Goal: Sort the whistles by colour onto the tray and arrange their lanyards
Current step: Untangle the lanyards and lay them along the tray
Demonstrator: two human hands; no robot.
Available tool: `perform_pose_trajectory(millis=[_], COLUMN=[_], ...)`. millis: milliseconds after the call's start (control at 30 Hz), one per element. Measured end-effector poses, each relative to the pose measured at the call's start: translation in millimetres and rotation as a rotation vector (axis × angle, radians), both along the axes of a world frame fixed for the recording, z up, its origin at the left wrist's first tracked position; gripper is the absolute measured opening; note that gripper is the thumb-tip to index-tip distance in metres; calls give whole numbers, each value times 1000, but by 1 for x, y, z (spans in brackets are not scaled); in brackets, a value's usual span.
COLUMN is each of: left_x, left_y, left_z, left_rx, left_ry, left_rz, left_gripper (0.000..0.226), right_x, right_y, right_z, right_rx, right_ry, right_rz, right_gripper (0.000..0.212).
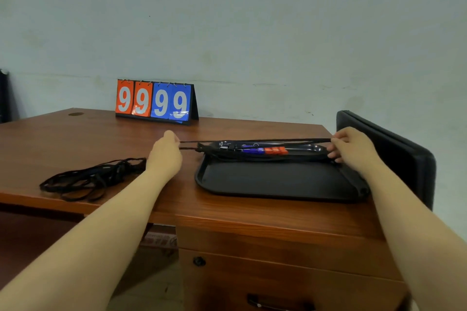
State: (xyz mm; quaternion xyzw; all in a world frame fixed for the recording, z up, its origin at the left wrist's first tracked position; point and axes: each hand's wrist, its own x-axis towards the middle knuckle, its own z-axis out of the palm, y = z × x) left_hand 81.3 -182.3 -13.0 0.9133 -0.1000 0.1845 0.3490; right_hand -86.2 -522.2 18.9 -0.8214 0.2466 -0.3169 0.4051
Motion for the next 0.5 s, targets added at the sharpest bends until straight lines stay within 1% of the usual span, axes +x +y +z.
perform_pose_trajectory(millis=[67, 100, 133, 200, 267, 367, 433, 500], left_x=[-2, -4, -5, -5, -2, 2, 3, 4], left_y=[-14, -20, -25, -32, -35, -34, -33, -33], left_z=[-1, -3, -6, -12, -15, -15, -15, -16], left_rx=[-244, -317, -340, -275, -238, -290, -299, -288], left_ry=[55, 81, 96, 79, 51, 80, 91, 64], left_rz=[5, 12, 10, -31, -67, -57, -41, -31], left_gripper=[8, 11, 15, 21, 20, 13, 14, 14], right_x=[-5, -8, -12, -18, -20, -17, -13, -11], right_y=[-7, -9, -10, -14, -20, -22, -19, -19], right_z=[-4, -6, -8, -13, -15, -17, -19, -23], right_rx=[-44, -91, -142, -192, -182, -222, -193, -173], right_ry=[-39, -58, -74, -125, -171, -112, -78, -28], right_rz=[-35, -61, -86, -130, -158, -141, -81, -36], right_gripper=[11, 10, 9, 11, 11, 12, 14, 18])
